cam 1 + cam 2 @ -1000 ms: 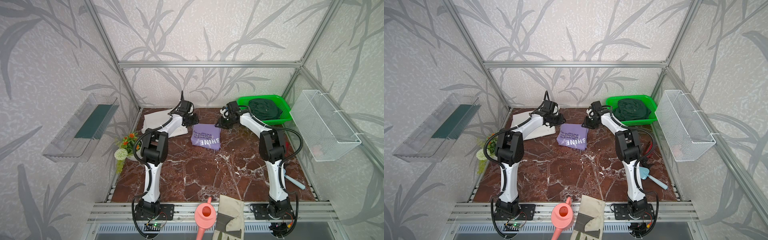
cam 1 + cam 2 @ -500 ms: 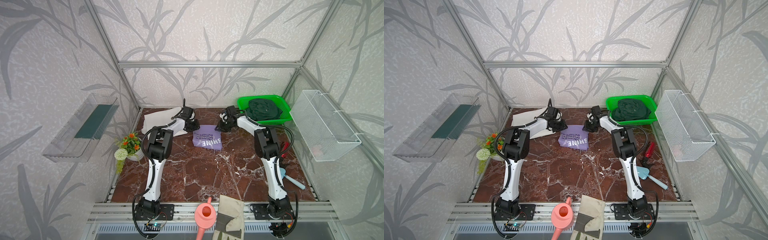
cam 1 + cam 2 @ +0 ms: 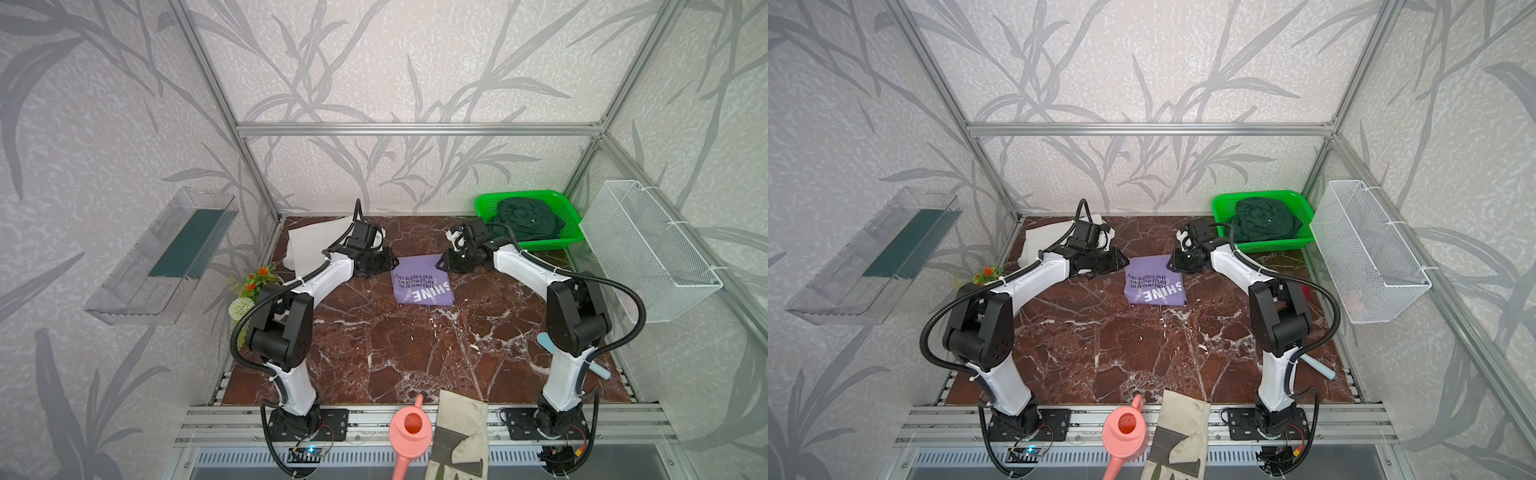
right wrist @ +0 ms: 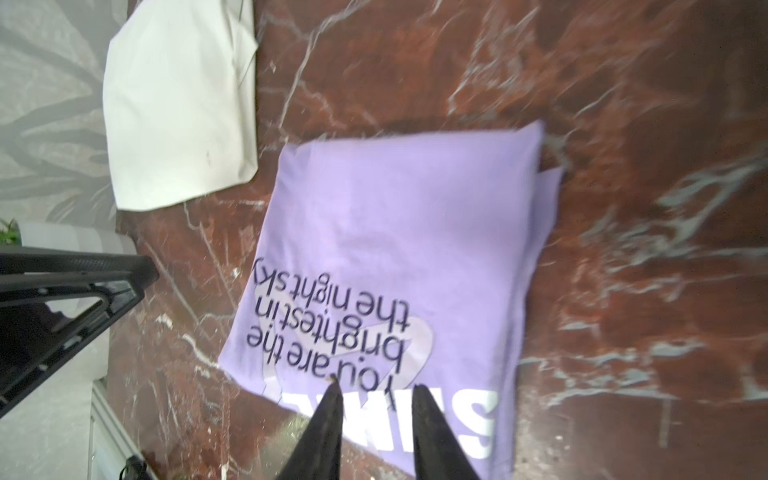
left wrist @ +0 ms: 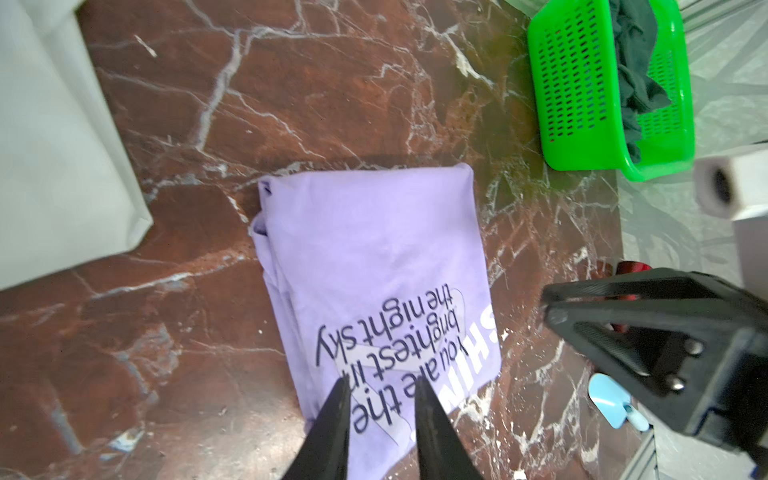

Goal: Fold and stack the t-shirts

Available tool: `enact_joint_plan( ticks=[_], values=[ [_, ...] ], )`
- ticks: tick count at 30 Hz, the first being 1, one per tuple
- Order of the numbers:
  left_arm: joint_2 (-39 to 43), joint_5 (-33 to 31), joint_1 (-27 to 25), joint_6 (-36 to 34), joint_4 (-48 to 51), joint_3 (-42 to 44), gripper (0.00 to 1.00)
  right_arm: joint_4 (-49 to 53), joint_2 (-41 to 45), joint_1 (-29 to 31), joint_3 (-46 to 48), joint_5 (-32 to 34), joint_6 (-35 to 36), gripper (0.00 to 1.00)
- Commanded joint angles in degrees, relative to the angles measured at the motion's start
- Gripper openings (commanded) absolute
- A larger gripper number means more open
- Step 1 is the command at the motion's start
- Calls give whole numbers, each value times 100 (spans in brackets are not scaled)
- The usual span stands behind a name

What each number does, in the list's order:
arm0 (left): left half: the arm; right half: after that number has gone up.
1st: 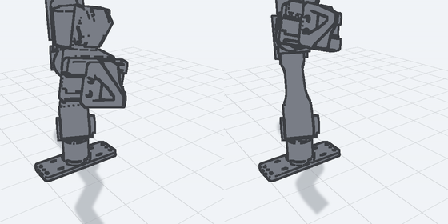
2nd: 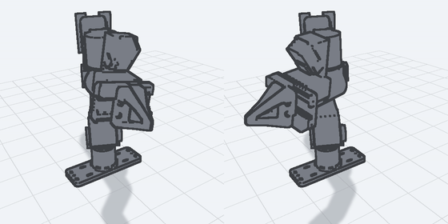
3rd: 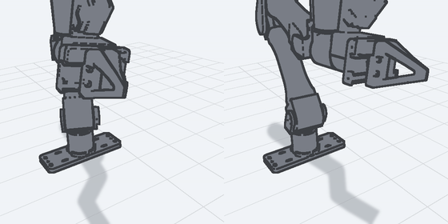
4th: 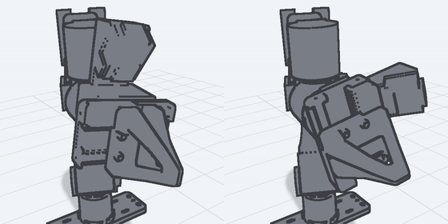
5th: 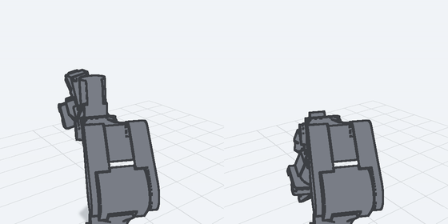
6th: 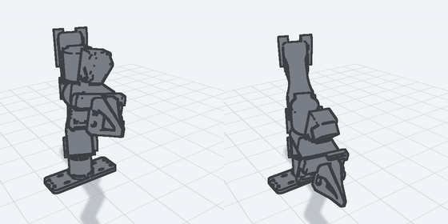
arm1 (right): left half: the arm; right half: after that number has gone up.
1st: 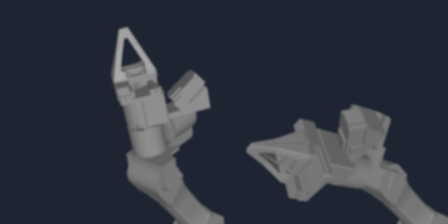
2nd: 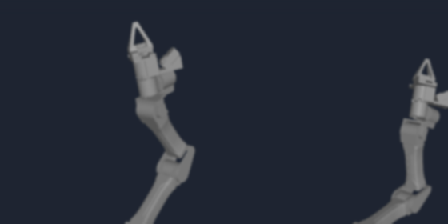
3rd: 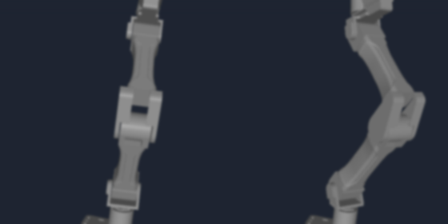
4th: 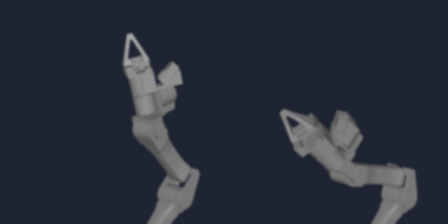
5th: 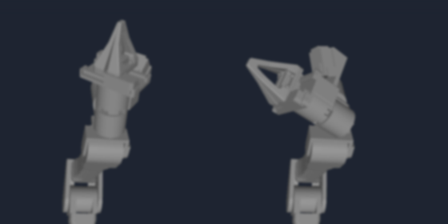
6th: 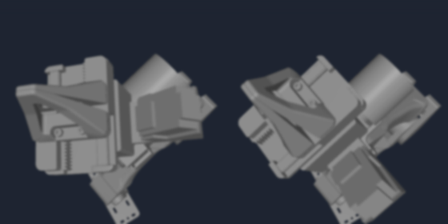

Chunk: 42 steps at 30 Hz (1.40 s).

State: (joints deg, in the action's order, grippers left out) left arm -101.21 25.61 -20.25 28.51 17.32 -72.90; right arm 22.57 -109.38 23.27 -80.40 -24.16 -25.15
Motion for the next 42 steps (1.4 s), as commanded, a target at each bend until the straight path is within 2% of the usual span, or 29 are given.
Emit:
enact_joint_plan(
  ticks=[1,4,7,14,18,24,30,34,37,42],
  values=[
    [102,411,-296,-196,240,326,28,-385,-51,123,541,-372,-387,31],
    [-163,379,-335,-251,248,387,29,-558,-140,120,797,-378,-474,30],
    [-566,397,-302,-213,164,384,28,-256,-346,122,777,-157,-380,30],
    [-937,109,-177,-196,-65,1044,27,-133,-393,117,1141,71,-342,29],
    [-873,18,-77,-165,-225,1310,27,217,-310,114,1170,260,-257,28],
    [-339,-134,-84,-293,-114,1336,27,677,233,125,1194,559,-109,28],
    [339,191,-317,-413,15,1192,31,916,660,269,760,540,-130,29],
    [517,391,-559,-478,202,1186,31,946,473,545,225,334,-148,29],
    [478,346,-679,-459,197,1279,31,733,219,760,-64,100,-254,29],
    [-77,-10,-659,-301,-63,1345,29,116,-281,927,-160,-270,-643,29]
  ],
)
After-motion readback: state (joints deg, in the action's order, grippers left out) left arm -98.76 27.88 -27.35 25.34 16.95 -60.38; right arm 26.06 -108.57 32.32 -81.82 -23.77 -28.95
